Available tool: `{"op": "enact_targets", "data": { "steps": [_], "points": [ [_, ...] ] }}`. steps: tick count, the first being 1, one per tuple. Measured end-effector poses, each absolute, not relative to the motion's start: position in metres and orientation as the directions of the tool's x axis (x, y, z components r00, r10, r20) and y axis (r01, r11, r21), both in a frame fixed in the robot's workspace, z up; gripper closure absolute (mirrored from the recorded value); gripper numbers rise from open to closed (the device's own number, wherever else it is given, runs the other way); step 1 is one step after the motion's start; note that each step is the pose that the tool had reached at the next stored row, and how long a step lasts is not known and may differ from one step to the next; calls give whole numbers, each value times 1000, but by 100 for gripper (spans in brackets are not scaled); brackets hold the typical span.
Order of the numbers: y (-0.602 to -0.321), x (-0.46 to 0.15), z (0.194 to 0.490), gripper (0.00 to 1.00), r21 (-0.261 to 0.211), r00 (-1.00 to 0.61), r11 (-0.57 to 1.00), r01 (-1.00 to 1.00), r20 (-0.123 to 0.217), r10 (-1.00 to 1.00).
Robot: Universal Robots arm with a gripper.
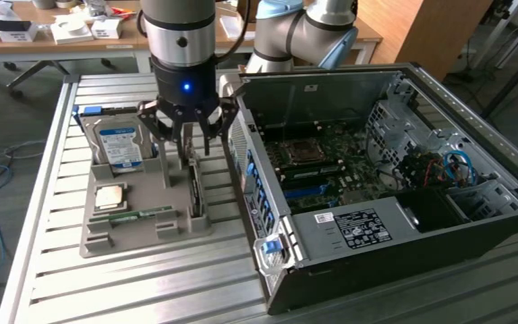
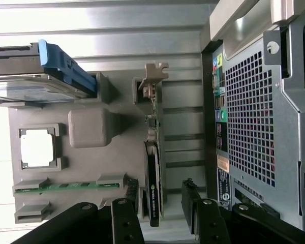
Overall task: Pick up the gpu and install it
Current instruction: 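Pick up the gpu and move the gpu toward the slot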
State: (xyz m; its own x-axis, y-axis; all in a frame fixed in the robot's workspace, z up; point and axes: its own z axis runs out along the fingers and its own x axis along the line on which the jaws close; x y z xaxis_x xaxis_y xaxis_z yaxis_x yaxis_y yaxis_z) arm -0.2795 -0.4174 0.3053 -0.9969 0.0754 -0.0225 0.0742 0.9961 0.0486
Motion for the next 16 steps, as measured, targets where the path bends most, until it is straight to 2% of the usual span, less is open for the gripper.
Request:
{"op": "enact_targets", "data": {
  "steps": [16],
  "points": [
    [-417,-280,301,53,49,-997,996,74,-23,75]
  ]
}}
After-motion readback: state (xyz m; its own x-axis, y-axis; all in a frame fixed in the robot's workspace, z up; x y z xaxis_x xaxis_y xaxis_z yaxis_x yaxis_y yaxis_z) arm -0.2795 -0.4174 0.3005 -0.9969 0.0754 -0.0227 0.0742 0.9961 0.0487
